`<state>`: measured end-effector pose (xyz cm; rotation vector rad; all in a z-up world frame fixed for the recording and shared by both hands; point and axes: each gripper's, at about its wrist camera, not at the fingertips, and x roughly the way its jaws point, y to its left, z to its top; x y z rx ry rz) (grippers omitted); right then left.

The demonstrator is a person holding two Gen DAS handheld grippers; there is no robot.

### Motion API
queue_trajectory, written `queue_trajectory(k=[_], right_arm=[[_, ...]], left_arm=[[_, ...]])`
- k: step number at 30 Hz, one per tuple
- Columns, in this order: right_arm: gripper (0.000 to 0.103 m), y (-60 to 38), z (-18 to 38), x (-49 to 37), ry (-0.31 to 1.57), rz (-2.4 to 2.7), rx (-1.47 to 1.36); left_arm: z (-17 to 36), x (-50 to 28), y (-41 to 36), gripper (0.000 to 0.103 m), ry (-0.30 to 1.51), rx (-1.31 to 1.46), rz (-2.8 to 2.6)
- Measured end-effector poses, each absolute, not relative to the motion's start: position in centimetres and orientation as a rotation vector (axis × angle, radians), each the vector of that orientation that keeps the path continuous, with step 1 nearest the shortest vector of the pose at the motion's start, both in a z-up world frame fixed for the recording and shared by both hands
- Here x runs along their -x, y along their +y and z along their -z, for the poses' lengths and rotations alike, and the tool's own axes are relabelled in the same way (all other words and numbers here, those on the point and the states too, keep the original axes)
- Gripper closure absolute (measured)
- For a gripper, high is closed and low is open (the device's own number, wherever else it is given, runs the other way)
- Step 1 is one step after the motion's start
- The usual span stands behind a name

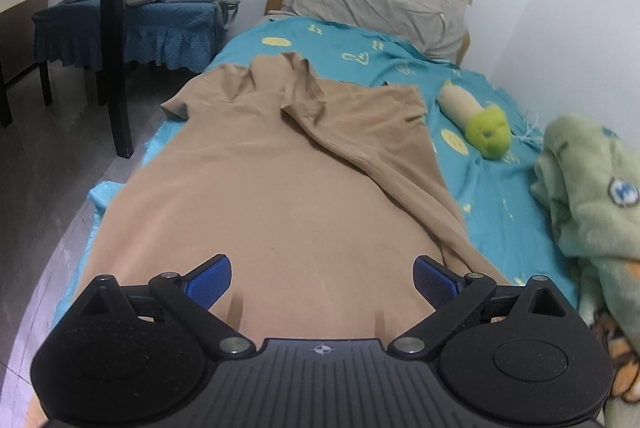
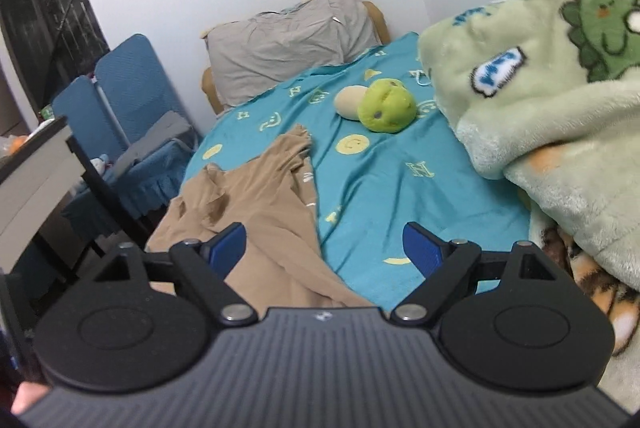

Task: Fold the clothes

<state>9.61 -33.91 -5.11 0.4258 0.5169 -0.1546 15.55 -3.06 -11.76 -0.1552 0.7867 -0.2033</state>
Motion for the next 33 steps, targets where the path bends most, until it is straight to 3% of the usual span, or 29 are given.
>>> queue_trajectory(k=[11,23,33], right_arm=[[0.016,-35.4,5.3,-8.6,0.462,0.287,-0.356],[0.016,-38.2,4.5,-7.6,0.430,0.315,-0.389],[0.016,-44.6,5.1,-6.1,0.436,0.366,-0.604]], left_arm=[[10.6,-13.0,-10.5,0.007,0.751,0.066,0.318],[13.2,-10.7,-19.2,0.015,0.823,0.050,0.445],[15.5,-11.0,-23.7,0.026,0.915,0.016,0.502]])
